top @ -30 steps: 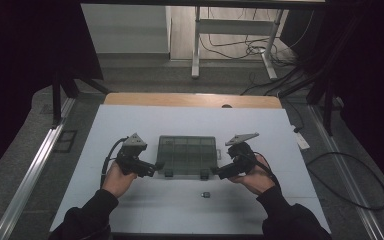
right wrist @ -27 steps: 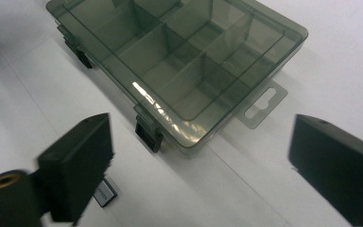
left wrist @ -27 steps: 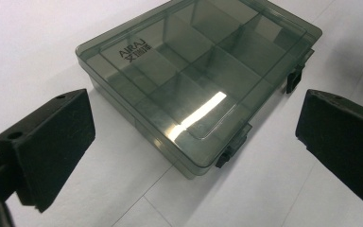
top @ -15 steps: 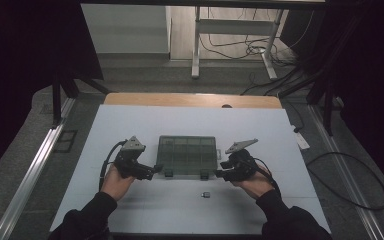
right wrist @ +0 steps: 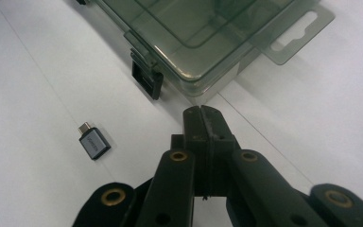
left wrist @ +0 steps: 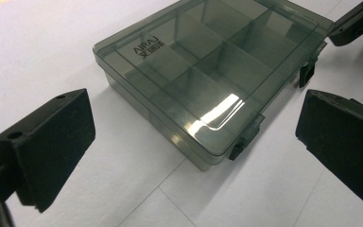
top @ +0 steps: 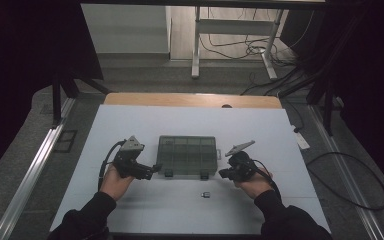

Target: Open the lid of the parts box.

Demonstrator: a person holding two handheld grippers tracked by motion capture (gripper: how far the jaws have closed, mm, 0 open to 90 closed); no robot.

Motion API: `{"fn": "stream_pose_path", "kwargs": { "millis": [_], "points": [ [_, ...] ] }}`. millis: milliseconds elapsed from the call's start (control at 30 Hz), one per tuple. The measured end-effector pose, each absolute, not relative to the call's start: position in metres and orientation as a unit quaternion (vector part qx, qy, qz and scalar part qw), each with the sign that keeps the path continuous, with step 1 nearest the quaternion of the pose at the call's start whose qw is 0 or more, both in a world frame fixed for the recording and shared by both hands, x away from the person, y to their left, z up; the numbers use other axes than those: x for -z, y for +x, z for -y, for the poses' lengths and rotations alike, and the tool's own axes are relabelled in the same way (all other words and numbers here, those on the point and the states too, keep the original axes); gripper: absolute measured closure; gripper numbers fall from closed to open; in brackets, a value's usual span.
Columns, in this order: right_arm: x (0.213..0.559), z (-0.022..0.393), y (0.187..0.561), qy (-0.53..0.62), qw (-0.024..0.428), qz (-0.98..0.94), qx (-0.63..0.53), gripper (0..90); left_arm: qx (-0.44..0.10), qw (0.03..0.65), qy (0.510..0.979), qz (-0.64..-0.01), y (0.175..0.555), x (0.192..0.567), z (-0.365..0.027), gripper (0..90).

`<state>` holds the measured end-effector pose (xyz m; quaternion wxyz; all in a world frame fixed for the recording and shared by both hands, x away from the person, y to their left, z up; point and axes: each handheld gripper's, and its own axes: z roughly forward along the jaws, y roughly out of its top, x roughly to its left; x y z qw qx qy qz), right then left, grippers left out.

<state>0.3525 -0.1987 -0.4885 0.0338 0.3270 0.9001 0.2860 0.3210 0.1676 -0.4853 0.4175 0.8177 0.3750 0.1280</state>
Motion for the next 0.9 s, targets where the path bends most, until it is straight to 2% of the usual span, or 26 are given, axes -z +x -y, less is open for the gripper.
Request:
{"fn": "stream_pose_path", "kwargs": {
  "millis": [433,900],
  "points": [
    [0.505,0.19,0.358,0.331,0.032,-0.907,-0.258,88.9,-0.119,0.423,0.816,-0.376,0.322,0.486,-0.167,0.0],
    [0.502,0.19,0.358,0.333,0.03,-0.902,-0.271,88.9,-0.121,0.42,0.819,-0.372,0.322,0.486,-0.167,0.0]
  ]
}}
